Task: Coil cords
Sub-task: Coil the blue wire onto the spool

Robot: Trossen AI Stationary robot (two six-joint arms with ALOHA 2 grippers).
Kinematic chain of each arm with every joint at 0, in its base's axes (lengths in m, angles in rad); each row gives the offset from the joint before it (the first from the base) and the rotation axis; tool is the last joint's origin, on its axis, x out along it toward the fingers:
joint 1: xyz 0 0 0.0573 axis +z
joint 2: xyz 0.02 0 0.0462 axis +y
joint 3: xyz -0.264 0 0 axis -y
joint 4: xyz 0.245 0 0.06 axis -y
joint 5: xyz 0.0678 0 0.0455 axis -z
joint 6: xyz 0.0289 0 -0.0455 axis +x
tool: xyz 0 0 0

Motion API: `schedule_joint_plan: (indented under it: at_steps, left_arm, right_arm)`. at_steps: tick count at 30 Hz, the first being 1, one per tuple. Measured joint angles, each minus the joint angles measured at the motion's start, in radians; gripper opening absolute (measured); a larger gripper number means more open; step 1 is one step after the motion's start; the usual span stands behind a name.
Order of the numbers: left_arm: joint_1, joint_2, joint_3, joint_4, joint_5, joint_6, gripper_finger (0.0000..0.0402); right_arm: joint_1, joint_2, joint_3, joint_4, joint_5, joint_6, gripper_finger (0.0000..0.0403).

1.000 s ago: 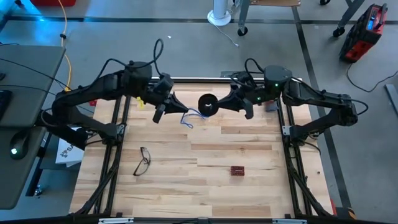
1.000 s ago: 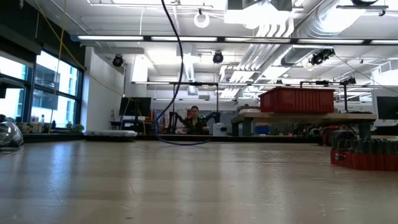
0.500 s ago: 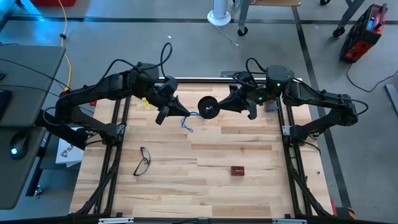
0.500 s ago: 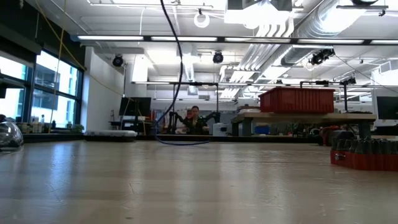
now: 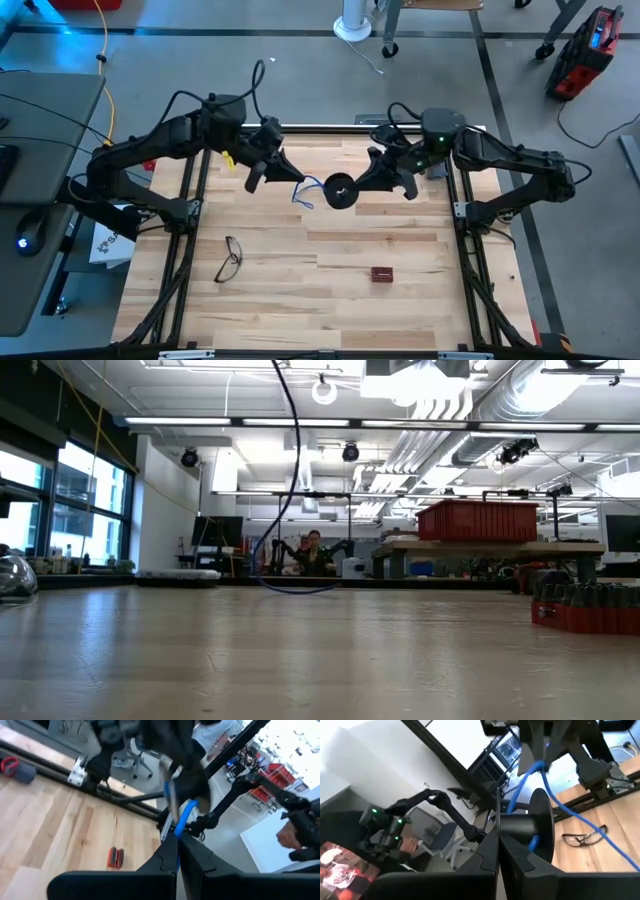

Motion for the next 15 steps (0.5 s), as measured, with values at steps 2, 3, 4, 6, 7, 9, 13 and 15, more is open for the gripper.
schedule_joint_plan:
  at_steps: [2,3,4,6,7,9,13,15]
  left_arm:
    - [0.009,0.014,0.034,0.003,0.005,0.01,0.0]
    - [0.015,0.025,0.053,0.003,0.007,0.024,0.0]
    - [0.02,0.038,0.075,0.004,0.007,0.04,0.0]
    - [0.032,0.071,0.119,0.004,0.01,0.067,0.0]
    - [0.038,0.089,0.139,0.003,0.016,0.078,0.0]
    - [0.048,0.128,0.177,0.002,0.037,0.1,0.0]
    - [0.062,0.201,0.224,-0.004,0.064,0.124,0.0]
    - [0.065,0.232,0.242,-0.004,0.067,0.124,0.0]
  right_arm:
    - [0.002,0.005,0.0,0.005,-0.006,0.007,0.0]
    - [0.003,0.007,0.0,0.005,-0.016,0.011,0.0]
    - [0.002,0.011,0.0,0.006,-0.029,0.016,0.0]
    - [0.002,0.018,0.0,0.012,-0.038,0.027,0.0]
    - [0.005,0.024,0.0,0.015,-0.039,0.028,0.0]
    - [0.01,0.035,0.0,0.045,-0.051,0.031,0.0]
    - [0.025,0.051,-0.001,0.133,-0.083,0.043,0.0]
    - [0.031,0.053,-0.001,0.136,-0.082,0.044,0.0]
